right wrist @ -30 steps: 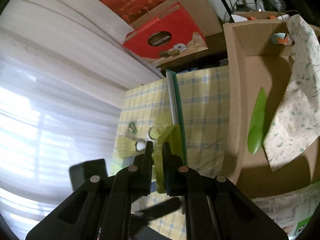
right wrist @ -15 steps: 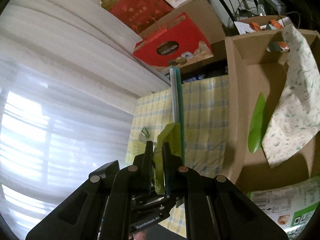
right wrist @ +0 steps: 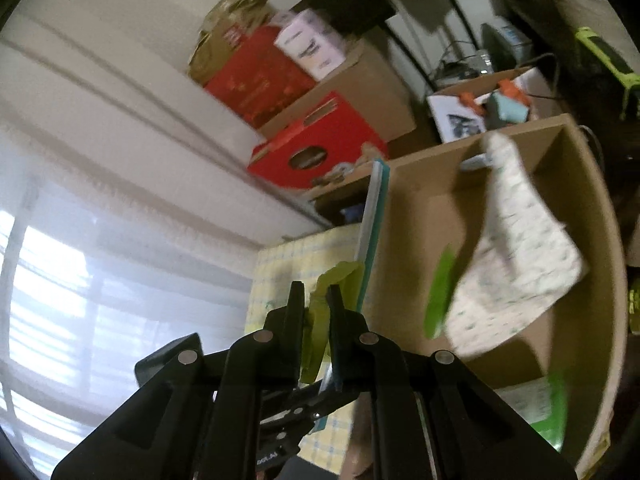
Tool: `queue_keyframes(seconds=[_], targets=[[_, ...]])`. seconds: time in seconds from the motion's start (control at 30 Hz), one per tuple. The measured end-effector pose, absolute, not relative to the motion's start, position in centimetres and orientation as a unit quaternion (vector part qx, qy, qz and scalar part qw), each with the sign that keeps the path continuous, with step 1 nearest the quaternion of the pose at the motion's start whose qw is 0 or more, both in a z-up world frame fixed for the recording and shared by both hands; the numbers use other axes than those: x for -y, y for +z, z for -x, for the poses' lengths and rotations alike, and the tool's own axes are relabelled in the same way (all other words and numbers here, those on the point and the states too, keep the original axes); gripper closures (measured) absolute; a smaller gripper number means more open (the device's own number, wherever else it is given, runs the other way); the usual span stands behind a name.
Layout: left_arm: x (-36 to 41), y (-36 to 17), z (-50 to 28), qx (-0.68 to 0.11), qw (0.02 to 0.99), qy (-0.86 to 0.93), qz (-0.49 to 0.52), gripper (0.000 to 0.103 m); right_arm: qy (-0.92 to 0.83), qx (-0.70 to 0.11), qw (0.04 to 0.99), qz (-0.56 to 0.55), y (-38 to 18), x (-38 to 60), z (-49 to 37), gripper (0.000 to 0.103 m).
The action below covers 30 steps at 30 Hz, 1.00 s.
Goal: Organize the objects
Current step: 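Carry the squeegee over the cardboard box with the right gripper, then lower the squeegee into the box and open the right gripper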
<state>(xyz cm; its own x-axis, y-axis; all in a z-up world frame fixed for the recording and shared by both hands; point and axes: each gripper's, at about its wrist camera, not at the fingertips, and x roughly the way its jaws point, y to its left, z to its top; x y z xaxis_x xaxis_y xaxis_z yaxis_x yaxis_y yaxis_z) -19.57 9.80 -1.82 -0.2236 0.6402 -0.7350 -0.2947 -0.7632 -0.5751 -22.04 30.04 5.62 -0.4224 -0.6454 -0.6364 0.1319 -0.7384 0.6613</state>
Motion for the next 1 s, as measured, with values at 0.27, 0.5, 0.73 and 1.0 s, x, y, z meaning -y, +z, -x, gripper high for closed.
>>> queue_keyframes(seconds=[0.27, 0.5, 0.73, 1.0], targets=[[-15.2, -3.8, 21.7, 0.131, 0.314, 0.749, 0.568, 0.090, -0.803, 0.294, 0.196, -0.480, 3.9, -34.6, 23.6, 0.093], [-18.2, -5.4, 22.8, 0.082, 0.312, 0.747, 0.582, 0.090, -0.793, 0.343, 0.168, -0.475, 0.3, -39.1, 24.3, 0.092], [-19.7, -6.0, 22.4, 0.039, 0.303, 0.750, 0.587, 0.090, -0.790, 0.353, 0.146, -0.480, -1.7, -40.3, 24.4, 0.091], [-19.9, -5.9, 22.2, 0.045, 0.288, 0.757, 0.585, 0.089, -0.789, 0.338, 0.119, -0.499, -4.4, -41.0, 24.4, 0.089]])
